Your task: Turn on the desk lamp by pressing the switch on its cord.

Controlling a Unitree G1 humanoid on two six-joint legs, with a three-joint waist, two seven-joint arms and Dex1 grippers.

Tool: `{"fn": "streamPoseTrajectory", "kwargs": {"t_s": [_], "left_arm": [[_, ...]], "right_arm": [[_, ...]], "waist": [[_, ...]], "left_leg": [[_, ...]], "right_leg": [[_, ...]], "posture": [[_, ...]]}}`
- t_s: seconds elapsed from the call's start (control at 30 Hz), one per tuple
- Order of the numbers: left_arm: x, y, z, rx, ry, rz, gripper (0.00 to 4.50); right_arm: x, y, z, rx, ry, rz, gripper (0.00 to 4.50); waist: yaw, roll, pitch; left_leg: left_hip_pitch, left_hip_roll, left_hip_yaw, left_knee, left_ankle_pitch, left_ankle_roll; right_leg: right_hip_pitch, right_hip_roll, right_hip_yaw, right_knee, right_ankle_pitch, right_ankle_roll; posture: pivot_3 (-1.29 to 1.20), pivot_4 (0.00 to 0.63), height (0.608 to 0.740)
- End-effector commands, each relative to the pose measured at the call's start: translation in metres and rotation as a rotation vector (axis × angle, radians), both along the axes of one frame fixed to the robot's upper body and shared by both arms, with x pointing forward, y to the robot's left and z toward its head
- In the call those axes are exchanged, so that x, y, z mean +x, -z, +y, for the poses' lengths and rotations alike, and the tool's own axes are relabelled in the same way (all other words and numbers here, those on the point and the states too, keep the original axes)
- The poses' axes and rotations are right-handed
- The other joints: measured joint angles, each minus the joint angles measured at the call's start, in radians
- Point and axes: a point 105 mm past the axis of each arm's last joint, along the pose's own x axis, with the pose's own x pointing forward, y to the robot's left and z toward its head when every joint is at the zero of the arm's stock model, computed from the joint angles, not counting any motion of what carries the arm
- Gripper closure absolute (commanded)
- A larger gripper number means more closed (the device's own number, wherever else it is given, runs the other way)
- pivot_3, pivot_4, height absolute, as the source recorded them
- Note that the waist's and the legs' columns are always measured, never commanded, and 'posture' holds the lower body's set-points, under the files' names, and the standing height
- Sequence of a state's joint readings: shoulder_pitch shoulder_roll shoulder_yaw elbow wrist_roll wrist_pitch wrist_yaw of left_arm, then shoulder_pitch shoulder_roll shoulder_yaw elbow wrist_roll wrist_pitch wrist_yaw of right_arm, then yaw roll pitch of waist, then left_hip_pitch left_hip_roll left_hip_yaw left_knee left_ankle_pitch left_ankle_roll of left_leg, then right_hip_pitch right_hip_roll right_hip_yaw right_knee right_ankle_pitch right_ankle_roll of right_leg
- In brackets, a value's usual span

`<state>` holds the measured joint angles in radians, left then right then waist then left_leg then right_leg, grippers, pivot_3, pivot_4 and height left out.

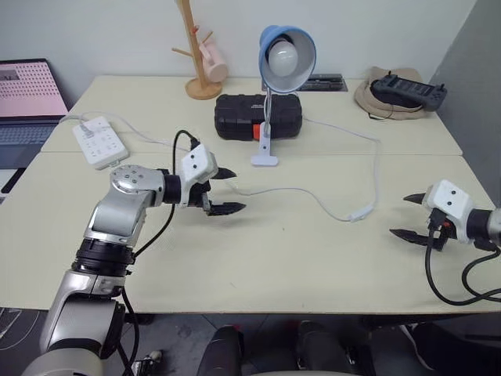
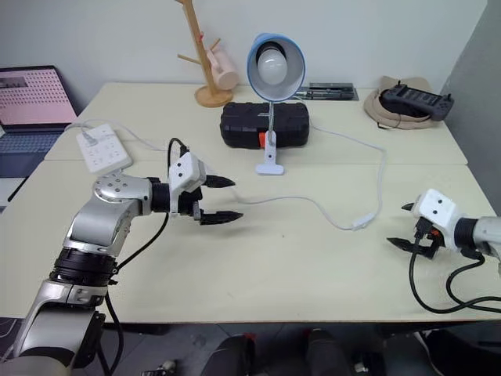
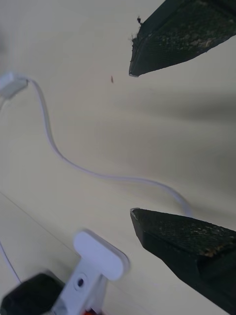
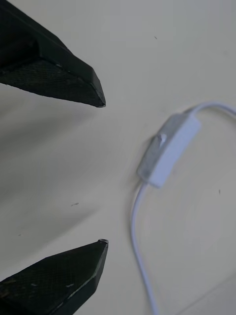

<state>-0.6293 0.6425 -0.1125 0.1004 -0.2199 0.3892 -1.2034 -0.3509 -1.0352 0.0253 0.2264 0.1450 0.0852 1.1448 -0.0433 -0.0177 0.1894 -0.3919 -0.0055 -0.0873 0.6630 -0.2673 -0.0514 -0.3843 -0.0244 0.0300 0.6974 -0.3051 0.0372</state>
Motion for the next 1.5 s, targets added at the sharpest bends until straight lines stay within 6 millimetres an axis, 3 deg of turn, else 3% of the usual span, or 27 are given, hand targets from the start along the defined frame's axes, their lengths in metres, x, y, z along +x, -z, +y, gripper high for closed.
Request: {"fn": "streamPoseTrajectory", "kwargs": {"t_s": [0.03, 0.17, 0.4, 0.63, 1.2, 1.4, 1.5], "left_arm": [[-0.024, -0.010, -0.014, -0.044, 0.073, 0.005, 0.03], [-0.036, -0.005, -0.015, -0.043, 0.074, 0.030, 0.03], [-0.046, -0.008, -0.014, -0.066, 0.074, 0.060, 0.03], [-0.072, -0.028, -0.024, -0.162, 0.186, 0.149, 0.03], [-0.072, -0.031, -0.025, -0.157, 0.193, 0.162, 0.00], [-0.069, -0.030, -0.024, -0.161, 0.184, 0.160, 0.00], [-0.065, -0.027, -0.021, -0.160, 0.154, 0.157, 0.00]], "right_arm": [[0.019, 0.004, 0.010, -0.058, -0.148, 0.027, 0.00], [0.033, 0.010, 0.015, -0.115, -0.222, 0.043, 0.00], [0.041, 0.015, 0.025, -0.117, -0.301, 0.057, 0.00], [0.043, 0.014, 0.031, -0.095, -0.328, 0.072, 0.00], [0.042, 0.009, 0.037, -0.042, -0.352, 0.082, 4.04], [0.039, 0.005, 0.040, -0.022, -0.369, 0.078, 4.13], [0.041, -0.003, 0.054, 0.133, -0.323, 0.097, 4.13]], "waist": [[-0.010, 0.000, 0.000], [-0.013, -0.001, 0.000], [-0.011, -0.001, 0.000], [-0.012, -0.001, 0.000], [-0.012, -0.001, 0.000], [-0.012, -0.001, 0.000], [-0.011, -0.001, 0.000]], "left_leg": [[0.001, 0.000, 0.003, 0.000, 0.000, 0.000], [0.002, 0.002, 0.005, 0.000, 0.000, 0.000], [0.002, 0.003, 0.006, 0.001, 0.000, 0.000], [0.002, 0.005, 0.006, 0.000, 0.000, 0.000], [0.003, 0.004, 0.007, 0.000, 0.000, 0.000], [0.003, 0.004, 0.007, 0.000, 0.000, 0.000], [0.002, 0.004, 0.006, 0.000, 0.000, 0.000]], "right_leg": [[0.000, 0.000, 0.003, 0.000, 0.000, 0.001], [-0.001, 0.000, 0.007, 0.000, 0.000, 0.001], [-0.001, -0.001, 0.008, 0.001, 0.001, 0.002], [-0.001, -0.001, 0.009, 0.001, 0.001, 0.002], [-0.001, -0.001, 0.009, 0.001, 0.001, 0.002], [-0.001, -0.001, 0.009, 0.001, 0.001, 0.002], [-0.001, -0.001, 0.009, 0.001, 0.001, 0.002]], "posture": [[0.00, 0.150, 0.740], [0.00, 0.150, 0.740], [0.00, 0.150, 0.740], [0.00, 0.150, 0.740], [0.00, 0.150, 0.740], [0.00, 0.150, 0.740], [0.00, 0.150, 0.740]]}}
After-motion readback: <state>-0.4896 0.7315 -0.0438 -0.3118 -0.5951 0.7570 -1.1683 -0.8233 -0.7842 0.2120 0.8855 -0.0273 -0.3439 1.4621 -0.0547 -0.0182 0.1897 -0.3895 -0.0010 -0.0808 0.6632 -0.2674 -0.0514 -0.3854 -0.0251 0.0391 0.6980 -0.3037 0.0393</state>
